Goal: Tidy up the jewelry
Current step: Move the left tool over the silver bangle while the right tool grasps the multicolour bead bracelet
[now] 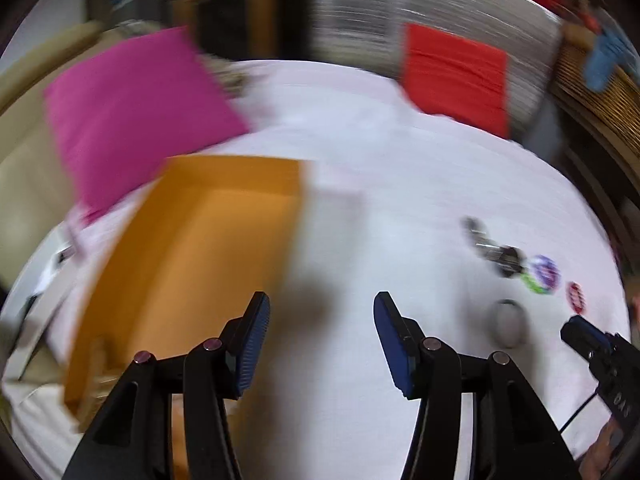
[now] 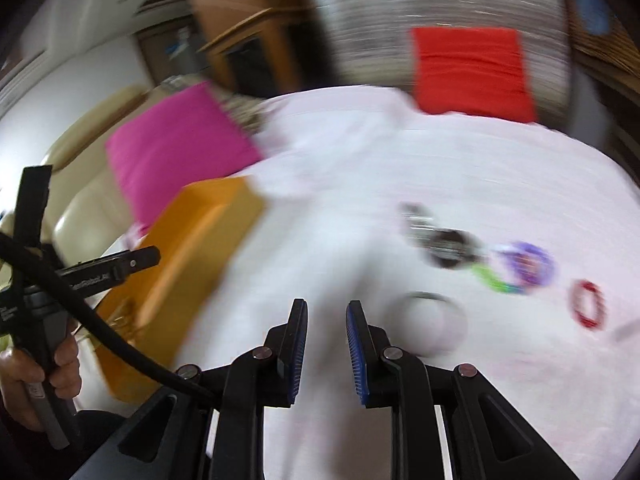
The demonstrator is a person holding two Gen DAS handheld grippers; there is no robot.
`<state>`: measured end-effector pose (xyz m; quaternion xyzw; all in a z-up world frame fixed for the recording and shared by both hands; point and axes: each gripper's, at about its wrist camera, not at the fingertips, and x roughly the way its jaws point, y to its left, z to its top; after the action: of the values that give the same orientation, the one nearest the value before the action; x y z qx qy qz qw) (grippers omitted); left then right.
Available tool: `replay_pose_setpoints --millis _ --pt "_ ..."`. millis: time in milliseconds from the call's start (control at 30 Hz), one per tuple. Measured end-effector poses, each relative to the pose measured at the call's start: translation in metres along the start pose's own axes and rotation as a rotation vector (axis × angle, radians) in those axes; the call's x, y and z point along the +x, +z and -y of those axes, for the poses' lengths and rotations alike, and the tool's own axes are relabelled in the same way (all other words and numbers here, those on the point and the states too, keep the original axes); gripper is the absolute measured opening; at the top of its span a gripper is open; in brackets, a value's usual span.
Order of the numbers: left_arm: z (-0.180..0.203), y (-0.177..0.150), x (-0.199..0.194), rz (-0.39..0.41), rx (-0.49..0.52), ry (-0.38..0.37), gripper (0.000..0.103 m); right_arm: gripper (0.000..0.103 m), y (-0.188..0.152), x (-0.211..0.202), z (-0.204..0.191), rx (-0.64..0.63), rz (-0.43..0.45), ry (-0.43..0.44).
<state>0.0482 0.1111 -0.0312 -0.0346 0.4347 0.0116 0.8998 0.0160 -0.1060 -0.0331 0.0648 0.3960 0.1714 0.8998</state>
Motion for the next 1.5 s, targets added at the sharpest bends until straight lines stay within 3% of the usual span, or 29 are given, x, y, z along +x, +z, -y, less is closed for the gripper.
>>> replay_pose_setpoints --millis 167,233,367,567,733,1167,1267,1333,1500 --pt "0.073 0.0 0.035 -0.033 0.112 -0.118 0.055 0.023 -0.001 -0.028 0.102 0.224 0.04 -0.067" --pt "0.096 -0.009 0.048 -0.049 0.176 -0.143 0.055 0.023 -0.001 -0.031 0.125 0.26 0.04 -0.106" --pt "0.123 -0.015 0.062 -0.116 0.208 -0.181 0.055 0.023 -0.005 -0.033 0.164 0.322 0.02 -0.119" --pt "0.148 -0.018 0.076 -0.129 0.293 -0.174 0.055 0.023 0.004 -0.01 0.167 0.307 -0.013 -0.098" --pt "0.147 -0.015 0.09 -0.162 0.301 -0.189 0.054 0.023 0.02 0.021 0.153 0.218 -0.02 -0.109" --pt "0.145 -0.022 0.106 -0.246 0.298 -0.297 0.054 0.023 0.031 0.076 0.162 0.216 -0.099 -0.169" --pt "0.148 -0.024 0.106 -0.225 0.313 -0.293 0.038 0.011 0.03 0.074 0.158 0.201 -0.087 -0.157" --pt "0.147 -0.023 0.106 -0.222 0.299 -0.31 0.023 0.011 0.03 0.071 0.157 0.194 -0.076 -0.167" --pt "0.145 -0.019 0.109 -0.215 0.276 -0.312 0.01 0.011 0.028 0.054 0.159 0.217 -0.044 -0.145"
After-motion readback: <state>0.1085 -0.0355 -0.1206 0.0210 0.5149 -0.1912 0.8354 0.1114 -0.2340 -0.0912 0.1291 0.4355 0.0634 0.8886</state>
